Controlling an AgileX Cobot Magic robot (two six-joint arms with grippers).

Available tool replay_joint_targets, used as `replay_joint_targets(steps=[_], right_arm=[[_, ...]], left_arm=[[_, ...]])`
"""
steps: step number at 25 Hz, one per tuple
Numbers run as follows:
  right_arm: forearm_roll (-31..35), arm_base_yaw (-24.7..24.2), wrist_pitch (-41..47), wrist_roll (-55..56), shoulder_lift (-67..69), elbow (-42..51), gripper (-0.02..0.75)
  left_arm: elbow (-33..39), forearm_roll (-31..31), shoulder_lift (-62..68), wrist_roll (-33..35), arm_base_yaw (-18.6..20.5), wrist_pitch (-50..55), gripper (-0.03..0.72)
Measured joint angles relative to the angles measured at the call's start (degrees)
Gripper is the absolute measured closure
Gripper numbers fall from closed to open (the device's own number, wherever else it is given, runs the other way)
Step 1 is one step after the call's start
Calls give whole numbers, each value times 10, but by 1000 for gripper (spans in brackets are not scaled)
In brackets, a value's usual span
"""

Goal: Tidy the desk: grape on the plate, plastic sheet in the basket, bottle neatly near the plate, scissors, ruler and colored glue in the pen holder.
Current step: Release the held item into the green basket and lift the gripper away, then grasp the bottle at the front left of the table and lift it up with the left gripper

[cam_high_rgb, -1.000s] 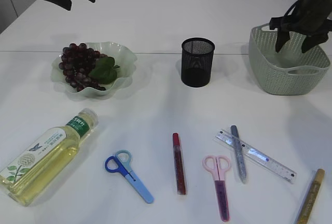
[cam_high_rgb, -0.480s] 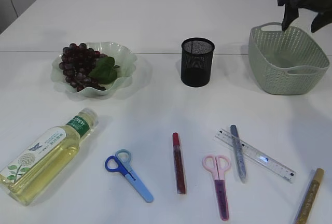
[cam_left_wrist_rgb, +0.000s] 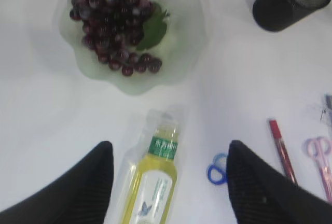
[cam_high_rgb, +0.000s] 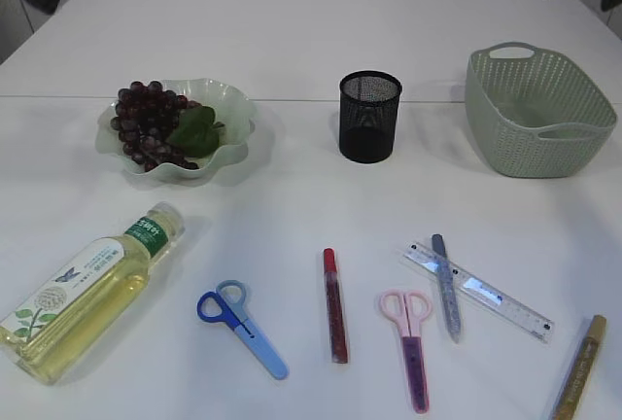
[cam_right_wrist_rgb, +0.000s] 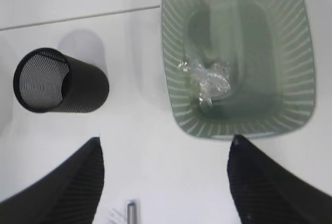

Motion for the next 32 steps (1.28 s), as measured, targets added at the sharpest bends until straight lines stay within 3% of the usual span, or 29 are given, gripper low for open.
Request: replay_joint_targets(steps=[4, 8, 11, 18, 25, 32], right_arm=[[0, 0, 0, 0, -73, 100, 162], [2, 0, 0, -1, -139, 207, 162], [3, 0, 0, -6, -179, 274, 162], [3, 0, 0, -13, -224, 347, 162], [4, 0, 0, -17, -238, 351, 162], [5, 0, 0, -18, -238, 352, 162]], left_arm=[[82, 19, -22, 8, -24, 0, 167], [123, 71, -18, 10, -85, -2, 90], [137, 105, 0, 10, -120, -5, 74], [145, 140, 53, 10, -124, -9, 75], [231, 163, 77, 25, -124, -27, 95], [239, 161, 94, 41, -124, -72, 102]])
